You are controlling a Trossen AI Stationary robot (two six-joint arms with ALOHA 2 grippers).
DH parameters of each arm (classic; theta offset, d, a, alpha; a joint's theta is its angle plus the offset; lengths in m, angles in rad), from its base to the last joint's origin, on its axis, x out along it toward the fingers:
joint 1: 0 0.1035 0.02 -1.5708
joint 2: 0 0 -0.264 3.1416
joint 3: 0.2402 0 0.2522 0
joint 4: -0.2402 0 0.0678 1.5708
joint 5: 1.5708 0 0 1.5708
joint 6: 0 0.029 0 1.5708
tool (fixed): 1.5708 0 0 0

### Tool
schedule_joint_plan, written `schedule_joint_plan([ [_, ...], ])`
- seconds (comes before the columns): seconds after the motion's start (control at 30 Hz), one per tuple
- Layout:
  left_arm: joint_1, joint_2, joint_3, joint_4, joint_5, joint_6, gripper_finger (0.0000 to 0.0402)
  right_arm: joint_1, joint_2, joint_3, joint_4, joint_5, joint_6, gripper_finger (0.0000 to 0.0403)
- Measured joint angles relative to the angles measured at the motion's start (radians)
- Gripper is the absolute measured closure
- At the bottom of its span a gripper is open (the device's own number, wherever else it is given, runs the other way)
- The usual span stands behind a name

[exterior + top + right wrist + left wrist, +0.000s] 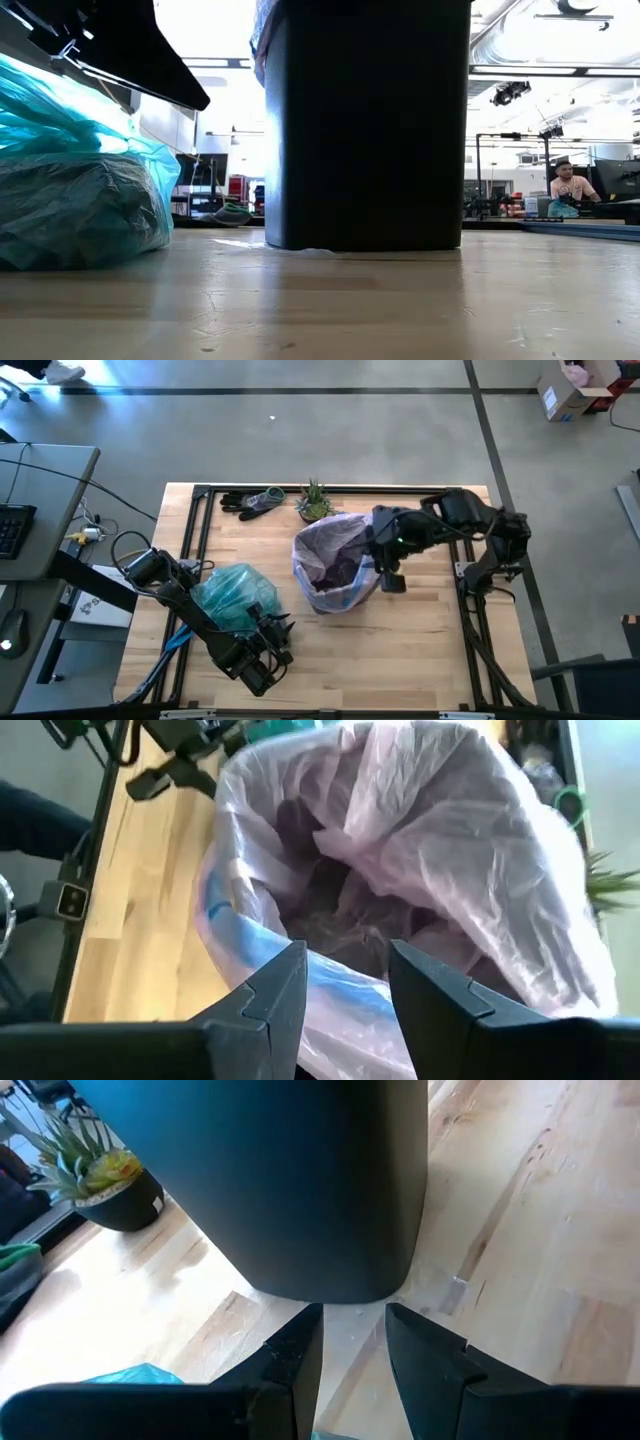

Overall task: Place trash/remove bag and relplace
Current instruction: Put the pink trash bag into the trash bin

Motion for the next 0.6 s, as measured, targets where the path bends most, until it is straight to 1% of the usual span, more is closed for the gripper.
schedule_joint_plan([
  [0.1, 0.000, 0.000, 0.000, 0.002, 0.003, -0.010, 0.0305, -0.027, 0.004, -0.002, -0.031, -0.041, -0.012, 0.0275],
  [0.27, 0.000, 0.000, 0.000, 0.021, 0.013, -0.009, 0.0305, -0.035, 0.012, -0.037, -0.037, -0.100, -0.109, 0.0275],
  [0.47, 0.000, 0.000, 0.000, 0.047, 0.025, -0.018, 0.0305, -0.060, 0.011, -0.085, -0.034, -0.143, -0.189, 0.0275],
  [0.6, 0.001, 0.000, 0.000, 0.068, 0.029, -0.018, 0.0305, -0.081, 0.012, -0.140, -0.035, -0.155, -0.232, 0.0275],
])
